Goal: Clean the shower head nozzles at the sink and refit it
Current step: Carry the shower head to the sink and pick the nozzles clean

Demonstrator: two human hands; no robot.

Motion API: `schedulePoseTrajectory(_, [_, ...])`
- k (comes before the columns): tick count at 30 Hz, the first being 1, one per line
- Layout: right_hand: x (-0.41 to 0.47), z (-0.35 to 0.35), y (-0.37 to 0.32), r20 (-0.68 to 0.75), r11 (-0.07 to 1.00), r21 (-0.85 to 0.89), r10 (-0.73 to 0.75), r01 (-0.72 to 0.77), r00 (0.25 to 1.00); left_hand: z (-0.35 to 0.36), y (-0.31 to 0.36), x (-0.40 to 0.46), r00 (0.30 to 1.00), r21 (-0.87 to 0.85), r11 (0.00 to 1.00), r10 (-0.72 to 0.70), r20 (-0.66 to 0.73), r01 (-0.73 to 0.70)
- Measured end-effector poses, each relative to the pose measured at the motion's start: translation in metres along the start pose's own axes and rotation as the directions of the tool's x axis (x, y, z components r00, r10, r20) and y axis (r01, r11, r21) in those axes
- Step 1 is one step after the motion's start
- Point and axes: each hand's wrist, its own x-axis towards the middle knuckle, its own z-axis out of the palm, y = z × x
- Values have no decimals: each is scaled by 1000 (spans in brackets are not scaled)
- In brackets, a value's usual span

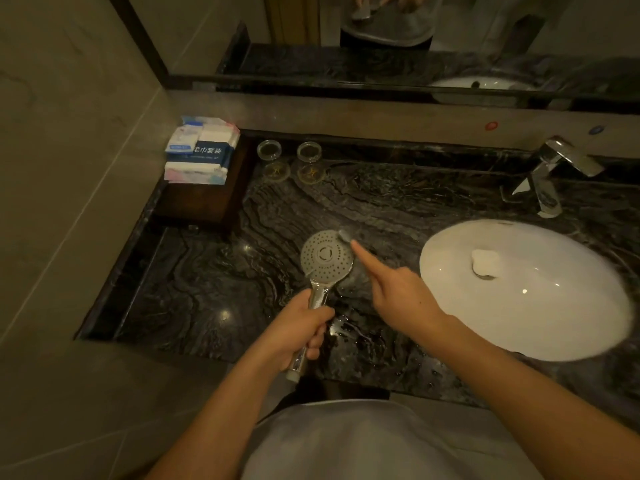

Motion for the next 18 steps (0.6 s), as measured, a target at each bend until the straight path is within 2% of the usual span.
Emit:
schedulePoseTrajectory(2, [-8,4,-9,29,998,-2,-59,60,998,-3,2,0,1000,1,1000,-3,4,3])
schedulePoseTrajectory(7, [6,-3,6,-46,999,17,43,-42,998,0,4,-1,1000,14,1000,7,10,-8])
schedulePoseTrajectory(11, [-7,0,-5,49,994,-55,-94,97,994,-1,8,-1,1000,14,1000,-1,14,1])
schedulePoseTrajectory(15, [6,-4,9,-7,995,-91,-43,42,999,1,12,1,1000,-24,1000,4,5,-3])
schedulePoseTrajectory(18, [0,3,3,84,975,-146,-156,167,984,2,12,4,999,-92,995,-38,-9,37])
